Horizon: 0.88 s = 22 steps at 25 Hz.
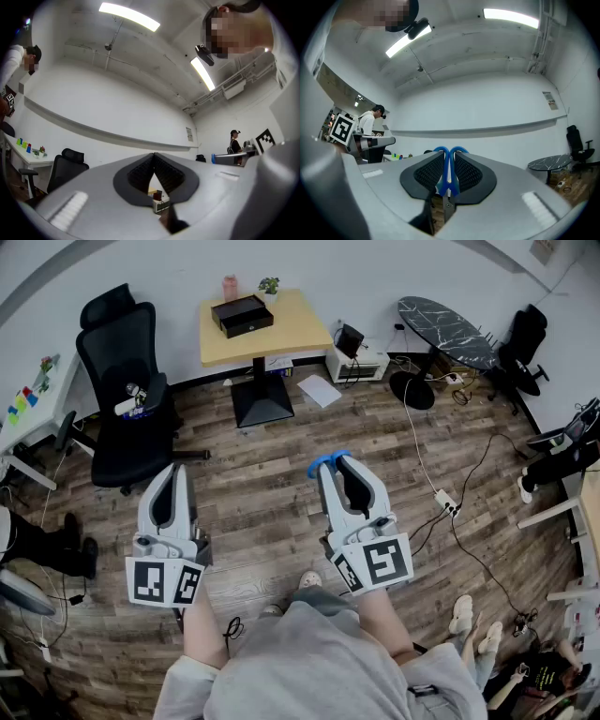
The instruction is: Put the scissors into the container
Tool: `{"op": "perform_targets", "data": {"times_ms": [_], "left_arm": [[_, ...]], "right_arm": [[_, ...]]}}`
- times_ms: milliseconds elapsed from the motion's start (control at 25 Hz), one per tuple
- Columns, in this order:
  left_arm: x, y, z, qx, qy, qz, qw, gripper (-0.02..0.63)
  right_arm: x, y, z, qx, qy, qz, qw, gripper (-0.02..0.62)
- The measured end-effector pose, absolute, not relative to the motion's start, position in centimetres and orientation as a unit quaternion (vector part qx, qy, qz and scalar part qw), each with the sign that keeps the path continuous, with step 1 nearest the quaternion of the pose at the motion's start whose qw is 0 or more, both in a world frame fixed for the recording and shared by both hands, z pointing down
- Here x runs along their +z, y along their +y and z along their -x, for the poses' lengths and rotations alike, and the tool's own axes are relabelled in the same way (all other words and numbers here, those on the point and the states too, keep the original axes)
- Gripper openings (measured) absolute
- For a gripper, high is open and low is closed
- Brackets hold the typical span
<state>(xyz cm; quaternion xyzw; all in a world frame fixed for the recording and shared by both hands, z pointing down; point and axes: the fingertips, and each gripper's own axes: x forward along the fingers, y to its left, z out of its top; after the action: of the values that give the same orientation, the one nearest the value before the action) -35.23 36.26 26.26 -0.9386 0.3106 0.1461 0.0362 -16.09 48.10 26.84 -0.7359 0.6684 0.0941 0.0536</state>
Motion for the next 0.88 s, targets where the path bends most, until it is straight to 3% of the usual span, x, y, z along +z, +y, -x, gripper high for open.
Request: {"op": "perform_targets", "data": {"times_ms": [880], "left_arm": [[23.8,37.1,26.6,0.166,0.276,0.942,0.091,0.054]], "right_arm": [[26.2,46.3,8.3,0.099,0.689,0.714,0.079,0.074]]}}
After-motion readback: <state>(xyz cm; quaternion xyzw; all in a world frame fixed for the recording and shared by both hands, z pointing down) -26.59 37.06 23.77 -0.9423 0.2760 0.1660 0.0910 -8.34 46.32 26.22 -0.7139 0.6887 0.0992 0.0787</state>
